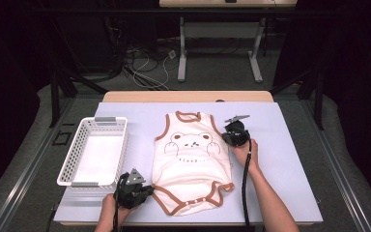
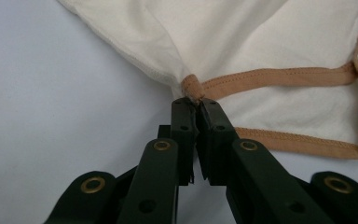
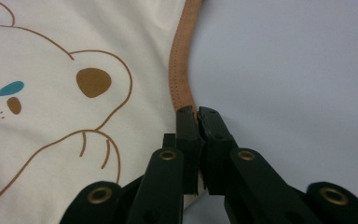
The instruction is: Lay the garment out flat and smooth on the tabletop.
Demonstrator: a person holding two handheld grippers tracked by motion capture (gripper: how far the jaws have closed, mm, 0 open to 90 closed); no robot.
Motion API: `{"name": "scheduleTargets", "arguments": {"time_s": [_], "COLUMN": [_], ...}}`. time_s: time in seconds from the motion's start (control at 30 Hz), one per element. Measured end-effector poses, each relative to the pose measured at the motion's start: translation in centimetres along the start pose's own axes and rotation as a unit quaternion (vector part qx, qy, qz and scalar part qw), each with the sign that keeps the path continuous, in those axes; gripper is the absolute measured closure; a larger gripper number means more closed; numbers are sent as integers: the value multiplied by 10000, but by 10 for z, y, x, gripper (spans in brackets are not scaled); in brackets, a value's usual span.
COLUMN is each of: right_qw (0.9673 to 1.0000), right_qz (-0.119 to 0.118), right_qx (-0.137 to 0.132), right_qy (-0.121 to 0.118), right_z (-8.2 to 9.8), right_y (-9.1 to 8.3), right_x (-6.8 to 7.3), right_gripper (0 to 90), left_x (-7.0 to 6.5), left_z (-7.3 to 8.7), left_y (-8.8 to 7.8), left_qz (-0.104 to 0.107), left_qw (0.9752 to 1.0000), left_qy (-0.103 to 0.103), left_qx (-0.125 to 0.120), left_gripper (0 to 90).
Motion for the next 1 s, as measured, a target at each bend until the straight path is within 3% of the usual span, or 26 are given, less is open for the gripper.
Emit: {"name": "scheduleTargets", "arguments": {"time_s": [0.37, 0.57, 0.73, 0.83, 0.9, 1.0], "right_qw": [9993, 9996, 9998, 9998, 9999, 9998], "right_qz": [234, 71, 80, 76, 7, -100], "right_qx": [-105, -240, -196, -170, -124, -172], "right_qy": [265, 134, -19, 5, 56, 67], "right_z": [10, 11, 5, 5, 7, 12], "right_y": [-10, -7, -3, -4, -8, -19], "right_x": [-3, -1, 5, 5, 4, 4], "right_gripper": [885, 873, 858, 784, 680, 572], "left_x": [-2, -6, -6, -4, -5, -8], "left_z": [0, 3, 6, 5, 3, 2], "left_y": [0, -3, -5, -7, -8, -9], "left_qz": [80, 218, 216, 137, 114, 32], "left_qw": [10000, 9997, 9997, 9999, 9999, 9999], "left_qy": [7, -14, -26, -9, 17, 67], "left_qx": [43, 94, 121, 40, -42, -83], "left_gripper": [873, 879, 883, 878, 856, 767]}}
Point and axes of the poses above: each handheld gripper's, and its own axes: y roughly forward along the jaws, z roughly out of its underside, x roughly to its left, the point moved 2 cm from there along y, roughly forward along the jaws, and after that the axes turned 2 degrees about y, right-handed, at the moved point
